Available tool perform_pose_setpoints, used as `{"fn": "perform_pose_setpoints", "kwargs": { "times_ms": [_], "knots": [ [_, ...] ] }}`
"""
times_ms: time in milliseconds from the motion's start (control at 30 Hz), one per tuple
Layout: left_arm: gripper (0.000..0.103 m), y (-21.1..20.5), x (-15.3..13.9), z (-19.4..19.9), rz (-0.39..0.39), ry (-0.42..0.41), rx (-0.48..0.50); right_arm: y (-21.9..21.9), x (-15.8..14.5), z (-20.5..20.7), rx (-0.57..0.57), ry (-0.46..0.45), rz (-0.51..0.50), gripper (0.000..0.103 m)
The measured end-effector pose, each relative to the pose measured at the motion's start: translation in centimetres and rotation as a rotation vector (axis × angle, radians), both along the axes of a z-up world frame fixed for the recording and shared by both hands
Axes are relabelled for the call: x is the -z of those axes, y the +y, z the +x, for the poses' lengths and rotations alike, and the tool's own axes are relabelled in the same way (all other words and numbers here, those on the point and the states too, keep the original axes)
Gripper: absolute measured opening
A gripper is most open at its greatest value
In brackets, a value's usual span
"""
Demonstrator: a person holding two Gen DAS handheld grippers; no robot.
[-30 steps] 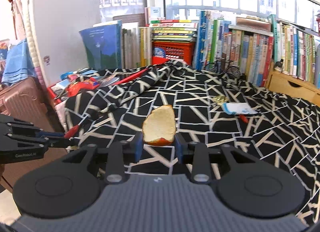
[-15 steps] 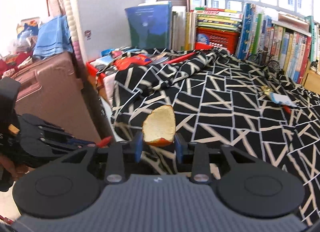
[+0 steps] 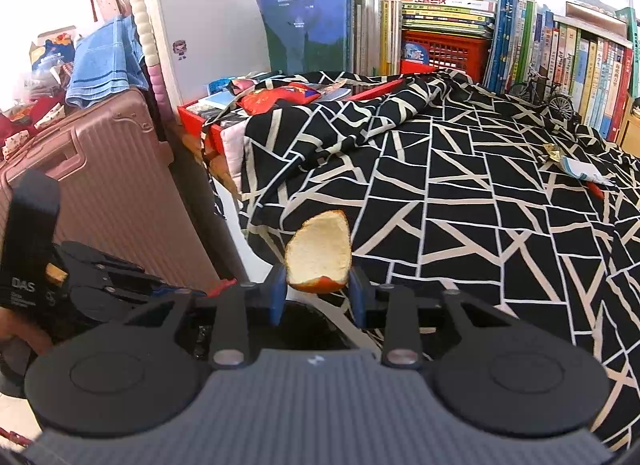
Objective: Collect trash
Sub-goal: 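Open the left gripper over the black bin to drop the red stick, then open the right gripper over the black bin to drop the bread crust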
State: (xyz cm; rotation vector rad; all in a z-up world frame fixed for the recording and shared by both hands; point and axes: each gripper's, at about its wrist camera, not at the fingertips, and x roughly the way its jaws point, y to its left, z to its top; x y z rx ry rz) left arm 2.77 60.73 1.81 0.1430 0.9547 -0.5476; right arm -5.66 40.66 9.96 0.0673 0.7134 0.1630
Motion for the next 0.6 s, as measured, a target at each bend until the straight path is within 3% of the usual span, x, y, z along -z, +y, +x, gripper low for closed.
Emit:
{"fn": "perform_pose_setpoints", "kwargs": {
  "times_ms": [100,600],
  "knots": [
    [0.011,0.3,0.4,0.2,-0.002,0.013,-0.018,0.6,0.1,-0.1,-0.016,-0.001,0.001,0.038],
    [0.038,3.4,0.4,0.3,-0.054,0.034,-0.120,3.2,3.8,1.2,-0.093,0.130,-0.007,0.038]
  ]
}}
